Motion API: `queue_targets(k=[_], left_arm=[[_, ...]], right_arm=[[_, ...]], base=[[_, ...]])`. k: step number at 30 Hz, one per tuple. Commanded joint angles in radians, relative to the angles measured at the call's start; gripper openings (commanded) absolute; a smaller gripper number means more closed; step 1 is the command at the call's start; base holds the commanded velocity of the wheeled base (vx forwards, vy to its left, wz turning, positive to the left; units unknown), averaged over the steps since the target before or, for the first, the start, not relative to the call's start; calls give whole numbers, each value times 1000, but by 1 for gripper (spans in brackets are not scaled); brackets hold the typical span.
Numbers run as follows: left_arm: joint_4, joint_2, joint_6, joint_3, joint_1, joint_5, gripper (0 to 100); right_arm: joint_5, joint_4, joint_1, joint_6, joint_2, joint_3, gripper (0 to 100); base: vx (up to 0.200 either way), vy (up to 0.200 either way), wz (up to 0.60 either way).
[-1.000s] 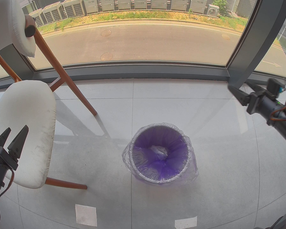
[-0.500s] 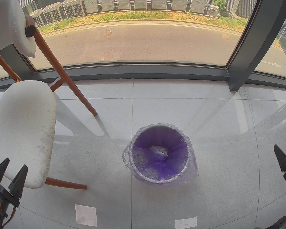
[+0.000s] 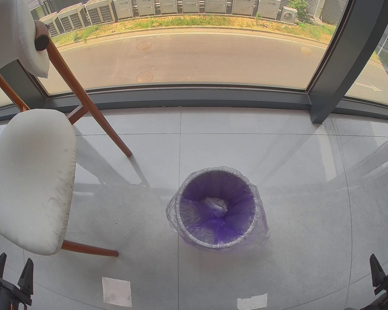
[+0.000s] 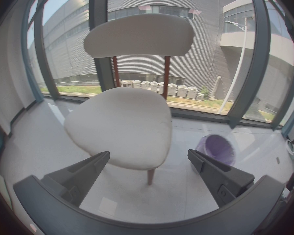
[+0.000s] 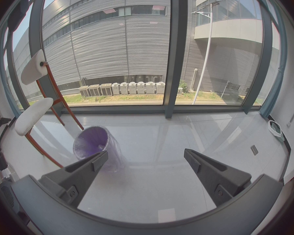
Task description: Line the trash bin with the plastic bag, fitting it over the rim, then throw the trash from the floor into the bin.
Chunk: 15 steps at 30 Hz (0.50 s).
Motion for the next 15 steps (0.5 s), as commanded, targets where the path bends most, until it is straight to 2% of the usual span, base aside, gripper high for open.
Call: queue_targets(k=[1,2,6,7,9,10,11,15], left_arm=[[53,-136,-2,18,80,55,100],[50,-157,-7,18,106,65,100],[50,-174,-4,18,80,68,100],[53,-191,13,18,75,44,100],[53,-192,42,18,75,-53,100],[53,-192,42,18,75,-53,100],[57,-192,105,18,74,-191,100],[93,-191,130,18,75,-195,100]], right_arm=[[-20,-5,-5,14,-121,20,100],[-20,-6,-5,17,-121,20,100],[-20,-6,-5,22,-120,20,100],[-20,-8,-5,22,-121,21,100],[-20,-6,-5,13,-121,21,100],[-20,-6,-5,13,-121,21,100],[-4,-6,-5,5,-121,21,100],[17,-6,-3,5,-121,20,100]], base=[[0,0,0],[0,0,0],[0,0,0],[0,0,0],[0,0,0],[0,0,0],[0,0,0],[0,0,0]])
